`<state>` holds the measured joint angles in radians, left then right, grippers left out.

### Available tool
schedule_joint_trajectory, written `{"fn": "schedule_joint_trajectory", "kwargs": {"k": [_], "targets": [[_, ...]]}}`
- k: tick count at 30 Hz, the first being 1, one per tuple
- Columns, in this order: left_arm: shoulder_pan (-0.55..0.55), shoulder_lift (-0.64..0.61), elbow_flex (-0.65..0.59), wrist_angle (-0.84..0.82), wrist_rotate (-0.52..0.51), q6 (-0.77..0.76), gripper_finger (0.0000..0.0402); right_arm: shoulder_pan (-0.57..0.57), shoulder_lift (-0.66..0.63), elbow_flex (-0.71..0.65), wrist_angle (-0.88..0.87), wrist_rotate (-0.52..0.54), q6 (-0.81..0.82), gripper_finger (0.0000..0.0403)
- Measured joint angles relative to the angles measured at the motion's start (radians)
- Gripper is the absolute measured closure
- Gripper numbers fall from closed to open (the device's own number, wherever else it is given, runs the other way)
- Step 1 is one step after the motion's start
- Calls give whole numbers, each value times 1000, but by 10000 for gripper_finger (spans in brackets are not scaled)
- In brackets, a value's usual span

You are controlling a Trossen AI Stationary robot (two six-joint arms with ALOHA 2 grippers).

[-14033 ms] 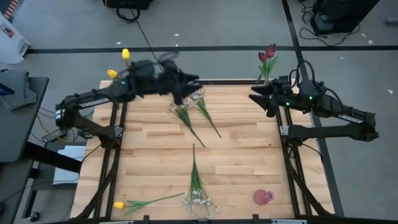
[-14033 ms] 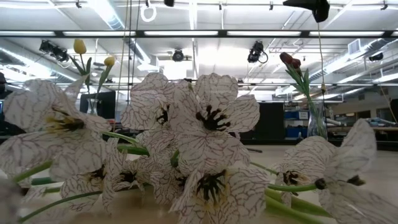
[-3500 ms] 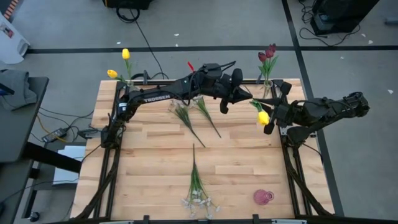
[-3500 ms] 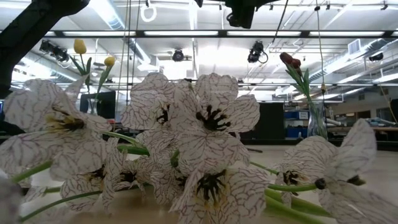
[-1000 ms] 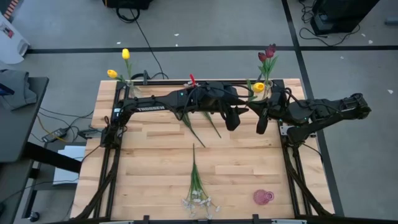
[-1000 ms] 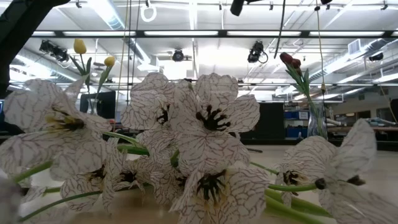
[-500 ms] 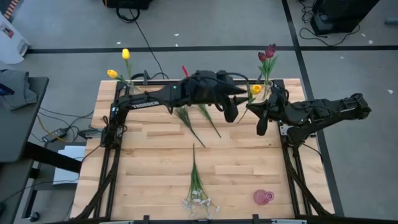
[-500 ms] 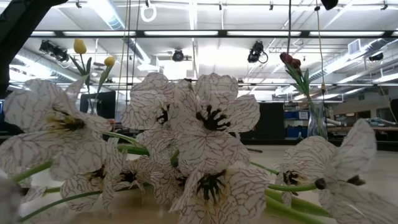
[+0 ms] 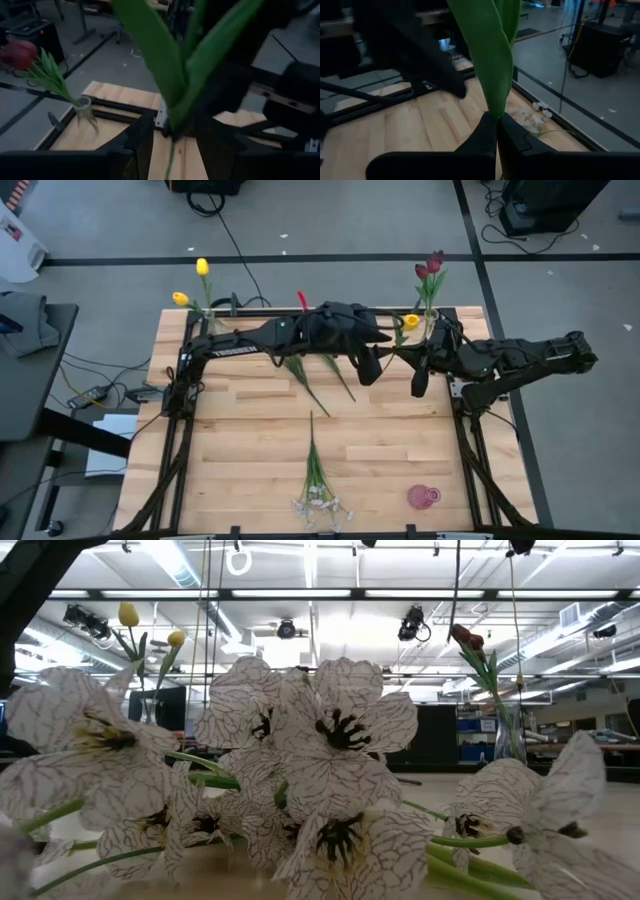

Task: Sort flowers into vase by color
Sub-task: Put the yellow flower into the left transparent vase

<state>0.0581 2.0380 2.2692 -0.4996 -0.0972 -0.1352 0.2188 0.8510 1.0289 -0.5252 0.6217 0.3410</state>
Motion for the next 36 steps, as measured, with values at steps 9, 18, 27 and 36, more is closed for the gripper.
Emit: {"fn": "schedule_joint_trajectory", "kwargs": {"k": [9, 18, 27, 36], "targets": [[-1, 1, 0, 1, -2, -18, 254, -12, 0, 0, 12, -21, 4, 394], [-1, 1, 0, 53, 5, -34, 254, -14, 15, 0, 25, -44, 1, 394], [-1, 1, 0, 56, 10, -53, 254, -14, 48, 0, 83, -48, 1, 394], [-1, 1, 0, -36, 24, -56, 254, -14, 42, 0, 74, -47, -2, 394]]}}
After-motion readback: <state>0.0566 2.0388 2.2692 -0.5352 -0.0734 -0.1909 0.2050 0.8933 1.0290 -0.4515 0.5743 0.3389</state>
